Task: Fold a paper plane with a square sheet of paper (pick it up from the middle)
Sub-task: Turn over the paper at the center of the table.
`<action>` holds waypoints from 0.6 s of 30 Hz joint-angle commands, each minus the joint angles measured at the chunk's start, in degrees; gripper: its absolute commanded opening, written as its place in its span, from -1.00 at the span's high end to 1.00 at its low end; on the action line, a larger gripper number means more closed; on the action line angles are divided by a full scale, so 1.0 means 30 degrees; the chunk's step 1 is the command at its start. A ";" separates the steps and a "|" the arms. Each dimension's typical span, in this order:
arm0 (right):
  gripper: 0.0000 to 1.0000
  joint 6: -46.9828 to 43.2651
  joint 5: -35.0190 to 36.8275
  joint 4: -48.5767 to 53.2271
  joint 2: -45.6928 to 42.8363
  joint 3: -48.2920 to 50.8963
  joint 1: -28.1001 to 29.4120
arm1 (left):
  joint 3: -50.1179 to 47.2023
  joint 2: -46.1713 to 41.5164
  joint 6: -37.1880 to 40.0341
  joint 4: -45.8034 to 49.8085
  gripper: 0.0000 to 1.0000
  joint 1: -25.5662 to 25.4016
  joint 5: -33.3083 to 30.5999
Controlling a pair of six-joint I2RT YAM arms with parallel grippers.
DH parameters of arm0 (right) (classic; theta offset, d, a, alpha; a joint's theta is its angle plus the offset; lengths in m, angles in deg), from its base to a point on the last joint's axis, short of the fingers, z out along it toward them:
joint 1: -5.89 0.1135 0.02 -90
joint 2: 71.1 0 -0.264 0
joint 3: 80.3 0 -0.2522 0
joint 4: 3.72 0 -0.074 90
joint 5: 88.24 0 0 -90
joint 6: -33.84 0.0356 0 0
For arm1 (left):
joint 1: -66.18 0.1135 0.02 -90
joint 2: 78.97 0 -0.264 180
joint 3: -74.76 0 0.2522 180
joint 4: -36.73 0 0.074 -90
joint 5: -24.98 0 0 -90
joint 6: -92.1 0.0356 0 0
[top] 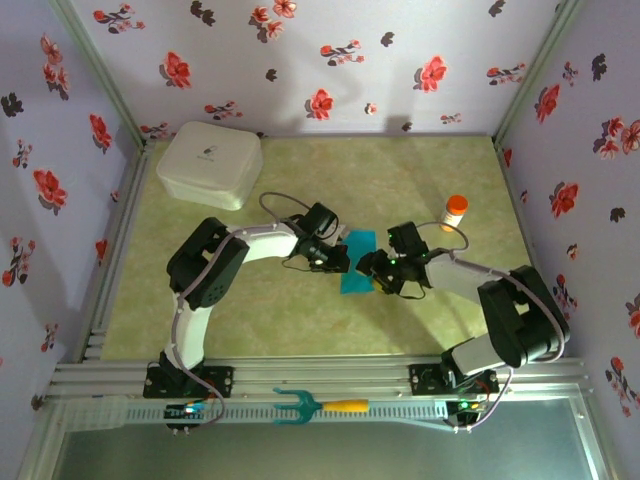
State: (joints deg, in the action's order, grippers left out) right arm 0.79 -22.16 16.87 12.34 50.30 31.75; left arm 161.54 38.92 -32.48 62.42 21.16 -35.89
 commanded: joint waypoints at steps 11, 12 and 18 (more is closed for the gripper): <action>-0.10 -0.2464 -0.1435 -0.2115 0.1901 -0.1614 -0.1690 | -0.0354 -0.0374 -0.0163 0.0816 0.96 0.0005 -0.0714; -0.09 -0.2622 -0.1642 -0.2253 0.1992 -0.1632 -0.1889 | -0.0387 -0.0389 -0.0185 0.0829 0.96 -0.0006 -0.0732; 0.04 -0.2394 -0.2769 -0.3618 0.3091 -0.1571 -0.2440 | -0.0413 -0.0352 -0.0212 0.0757 0.96 0.0005 -0.0730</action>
State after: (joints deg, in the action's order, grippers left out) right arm -5.55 -27.63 8.85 19.70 46.47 24.91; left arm 161.51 38.83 -32.51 62.55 21.16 -36.11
